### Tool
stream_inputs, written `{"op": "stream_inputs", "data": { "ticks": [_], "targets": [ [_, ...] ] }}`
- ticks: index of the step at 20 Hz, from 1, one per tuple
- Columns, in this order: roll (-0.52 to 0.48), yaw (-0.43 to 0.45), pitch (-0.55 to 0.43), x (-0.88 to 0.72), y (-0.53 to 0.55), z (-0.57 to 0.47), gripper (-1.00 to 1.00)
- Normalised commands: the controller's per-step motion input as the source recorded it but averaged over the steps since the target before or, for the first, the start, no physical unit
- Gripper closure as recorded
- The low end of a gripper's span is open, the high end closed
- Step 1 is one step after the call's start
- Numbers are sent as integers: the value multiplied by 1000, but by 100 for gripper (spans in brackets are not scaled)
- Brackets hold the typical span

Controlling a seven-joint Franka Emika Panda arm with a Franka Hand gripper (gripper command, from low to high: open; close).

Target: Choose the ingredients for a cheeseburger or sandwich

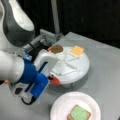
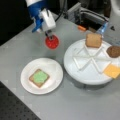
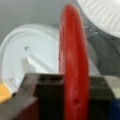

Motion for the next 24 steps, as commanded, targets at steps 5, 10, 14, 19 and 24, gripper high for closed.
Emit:
{"op": "stream_inputs", "data": {
  "ticks": [5,10,14,19,24],
  "targets": [
    [140,249,-6,627,-417,-125,100],
    [185,271,-34,461,-177,-14,100],
    [169,231,-78,466,-40,-73,100],
    [149,250,-78,461,-77,-159,100],
    [71,274,-22,431,-124,-201,100]
  ]
}}
